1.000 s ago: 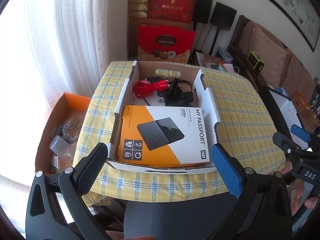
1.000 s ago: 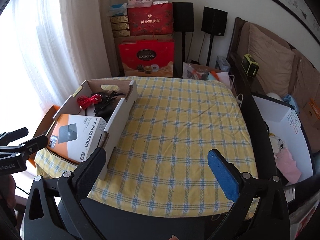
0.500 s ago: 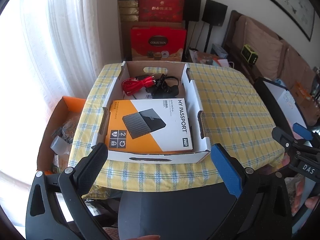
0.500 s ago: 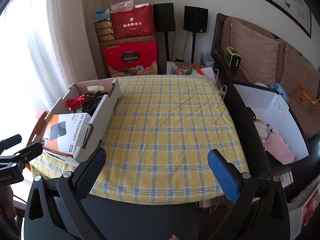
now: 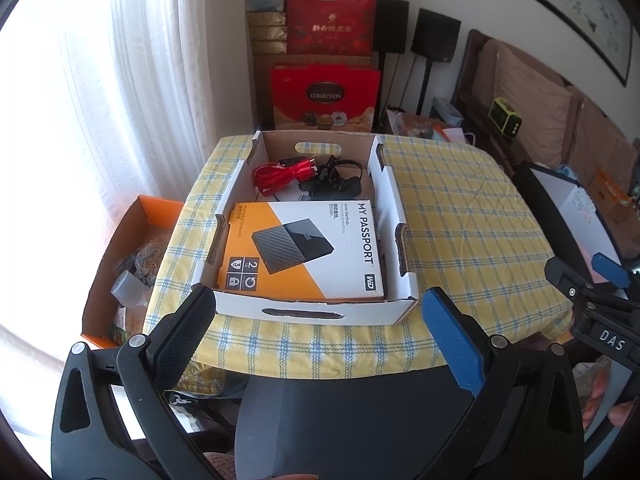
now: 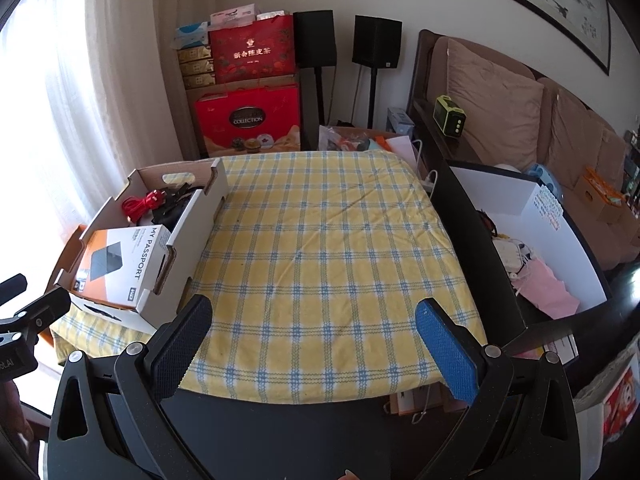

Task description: Organize objects

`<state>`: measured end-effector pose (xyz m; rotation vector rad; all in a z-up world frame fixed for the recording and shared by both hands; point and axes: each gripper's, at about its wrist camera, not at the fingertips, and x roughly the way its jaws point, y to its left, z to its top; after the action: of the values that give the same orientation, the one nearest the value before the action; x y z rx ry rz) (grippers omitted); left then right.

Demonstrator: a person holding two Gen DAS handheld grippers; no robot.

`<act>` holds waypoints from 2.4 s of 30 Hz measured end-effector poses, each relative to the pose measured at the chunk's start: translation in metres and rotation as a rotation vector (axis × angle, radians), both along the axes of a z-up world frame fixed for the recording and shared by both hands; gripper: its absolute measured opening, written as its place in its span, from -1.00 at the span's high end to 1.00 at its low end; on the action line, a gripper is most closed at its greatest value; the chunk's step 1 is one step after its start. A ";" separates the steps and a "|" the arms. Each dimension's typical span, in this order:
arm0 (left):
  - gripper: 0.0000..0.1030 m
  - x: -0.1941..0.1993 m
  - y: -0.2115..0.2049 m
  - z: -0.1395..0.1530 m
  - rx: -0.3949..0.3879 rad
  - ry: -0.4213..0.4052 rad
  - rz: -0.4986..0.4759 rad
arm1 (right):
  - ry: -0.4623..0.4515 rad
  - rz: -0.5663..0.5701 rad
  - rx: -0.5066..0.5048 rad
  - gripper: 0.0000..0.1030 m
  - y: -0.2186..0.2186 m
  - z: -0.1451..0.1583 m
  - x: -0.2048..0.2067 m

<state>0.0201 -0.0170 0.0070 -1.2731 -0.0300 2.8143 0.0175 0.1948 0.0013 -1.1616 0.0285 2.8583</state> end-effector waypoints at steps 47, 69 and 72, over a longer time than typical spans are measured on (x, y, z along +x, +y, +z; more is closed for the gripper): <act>-1.00 0.004 -0.002 0.006 -0.015 0.030 0.005 | -0.018 0.006 0.005 -0.99 -0.008 -0.001 0.002; -1.00 0.004 -0.002 0.006 -0.022 0.030 0.006 | -0.022 0.008 -0.006 -0.99 -0.008 -0.001 0.003; -1.00 0.004 -0.004 0.006 -0.018 0.028 0.009 | -0.022 0.009 -0.006 -0.99 -0.009 -0.001 0.003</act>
<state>0.0240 -0.0213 0.0128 -1.2397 -0.0094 2.8466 0.0207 0.1863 0.0002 -1.1975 0.0311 2.8552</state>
